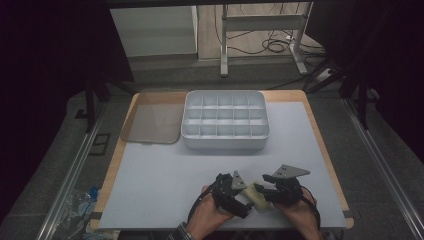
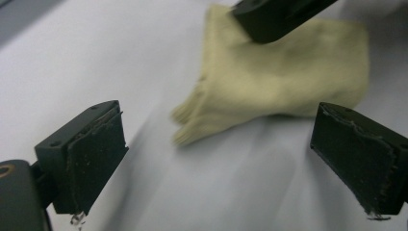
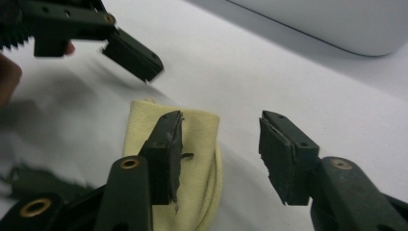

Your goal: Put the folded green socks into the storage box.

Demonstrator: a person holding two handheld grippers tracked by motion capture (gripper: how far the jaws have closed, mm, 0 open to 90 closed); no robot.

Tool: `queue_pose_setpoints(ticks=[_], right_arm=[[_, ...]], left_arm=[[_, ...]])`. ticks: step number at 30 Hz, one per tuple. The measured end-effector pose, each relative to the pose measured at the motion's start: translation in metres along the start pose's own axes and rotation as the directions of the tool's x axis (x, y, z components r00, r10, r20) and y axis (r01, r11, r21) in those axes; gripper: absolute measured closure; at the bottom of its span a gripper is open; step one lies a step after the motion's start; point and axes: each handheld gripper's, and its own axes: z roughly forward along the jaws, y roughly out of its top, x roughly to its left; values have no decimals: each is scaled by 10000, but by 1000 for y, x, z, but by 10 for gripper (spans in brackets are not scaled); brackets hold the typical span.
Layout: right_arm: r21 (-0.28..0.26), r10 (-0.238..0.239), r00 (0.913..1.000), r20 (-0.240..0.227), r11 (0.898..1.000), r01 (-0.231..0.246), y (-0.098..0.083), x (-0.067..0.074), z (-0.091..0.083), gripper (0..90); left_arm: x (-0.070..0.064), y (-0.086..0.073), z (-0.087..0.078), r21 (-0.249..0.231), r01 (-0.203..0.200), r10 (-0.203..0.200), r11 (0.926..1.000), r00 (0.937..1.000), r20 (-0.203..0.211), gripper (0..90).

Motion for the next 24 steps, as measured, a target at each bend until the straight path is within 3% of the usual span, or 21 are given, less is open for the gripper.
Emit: queue_pose_setpoints(ticks=[9, 13, 19, 24], right_arm=[[152, 275, 9995, -176, 9995, -273, 1, -1, -6, 433], [191, 323, 9986, -415, 9993, -315, 1, 0, -7, 433], [343, 362, 9974, -616, 9988, -341, 0, 3, -6, 421], [497, 414, 9963, -747, 9980, -377, 0, 2, -4, 413]], left_arm=[[29, -25, -21, 113, 592, -584, 9982, 9965, -596, 55], [44, -37, -32, 56, 983, -973, 9951, 9903, -992, 57], [59, -51, -42, -125, 1242, -1247, 9922, 9801, -1542, 60], [66, -61, -41, -231, 1394, -1413, 9900, 9769, -1603, 58]])
